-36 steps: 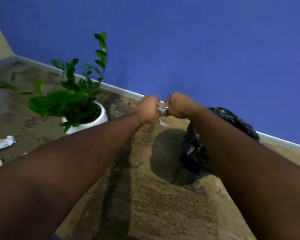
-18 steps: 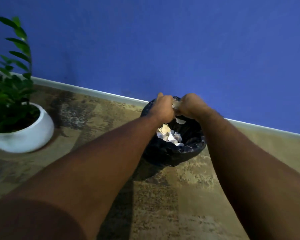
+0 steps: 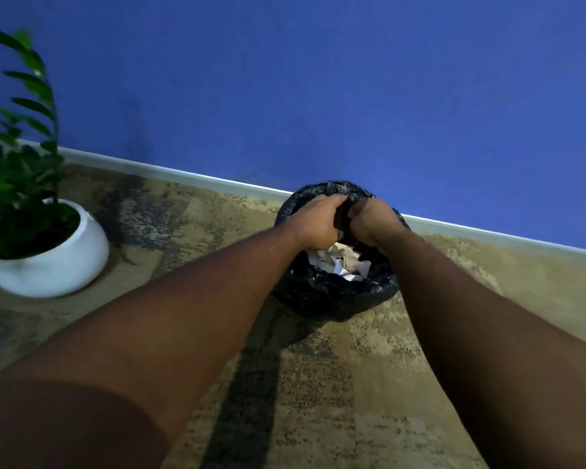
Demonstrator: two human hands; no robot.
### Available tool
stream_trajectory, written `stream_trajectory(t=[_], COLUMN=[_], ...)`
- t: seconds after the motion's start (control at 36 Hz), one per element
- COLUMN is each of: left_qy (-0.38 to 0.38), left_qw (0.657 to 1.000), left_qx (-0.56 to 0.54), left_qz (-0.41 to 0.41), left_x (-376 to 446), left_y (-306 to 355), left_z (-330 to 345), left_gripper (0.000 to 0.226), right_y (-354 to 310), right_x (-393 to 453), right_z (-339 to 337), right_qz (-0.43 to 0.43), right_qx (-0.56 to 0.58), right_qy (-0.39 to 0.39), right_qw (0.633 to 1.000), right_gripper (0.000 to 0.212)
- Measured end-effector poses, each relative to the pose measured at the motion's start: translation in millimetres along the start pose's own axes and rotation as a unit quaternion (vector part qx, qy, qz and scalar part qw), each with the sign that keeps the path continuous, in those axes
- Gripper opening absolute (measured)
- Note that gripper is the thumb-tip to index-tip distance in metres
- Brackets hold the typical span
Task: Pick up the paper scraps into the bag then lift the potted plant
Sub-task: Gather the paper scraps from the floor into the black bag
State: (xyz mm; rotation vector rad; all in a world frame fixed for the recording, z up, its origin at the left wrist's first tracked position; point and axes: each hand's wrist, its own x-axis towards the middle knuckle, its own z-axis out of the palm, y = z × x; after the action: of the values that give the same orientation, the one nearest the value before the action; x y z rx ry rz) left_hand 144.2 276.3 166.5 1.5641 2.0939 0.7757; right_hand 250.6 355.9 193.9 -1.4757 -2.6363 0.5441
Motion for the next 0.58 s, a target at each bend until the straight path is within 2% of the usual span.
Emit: stream_trajectory(t=[0.17,0.33,0.47,0.58], left_qy=[0.043,0.067,0.077,0.079], left_qw=[0.999,0.998,0.996,0.994], left_qx=[-0.009,-0.014,0.019,0.048], left_qz=[-0.005,-0.012,-0.038,-0.062], left_x=[-13.9,-30.8,-52.1,-80.0], left_y=[-17.1,-40.8,-68.3,-96.9], left_z=[-19.0,-41.3,-60.6,-84.5], left_gripper=[0.073,0.054,0.065,0.068], right_y=[-24.3,-62.8,-99.9,-131.7], right_x=[-1.7,-6.8,-8.1,-4.7], right_z=[2.8,12.1,26.3,48.4], right_qz=[0.003,-0.044,-0.086,-0.119], right_qx=[0.01,0.011,-0.005,-0.024], right_qy=[0.024,0.019,0.017,0.002], right_qw=[1.0,0.999,0.996,0.993], right_gripper=[0.015,0.014,0.009,0.024])
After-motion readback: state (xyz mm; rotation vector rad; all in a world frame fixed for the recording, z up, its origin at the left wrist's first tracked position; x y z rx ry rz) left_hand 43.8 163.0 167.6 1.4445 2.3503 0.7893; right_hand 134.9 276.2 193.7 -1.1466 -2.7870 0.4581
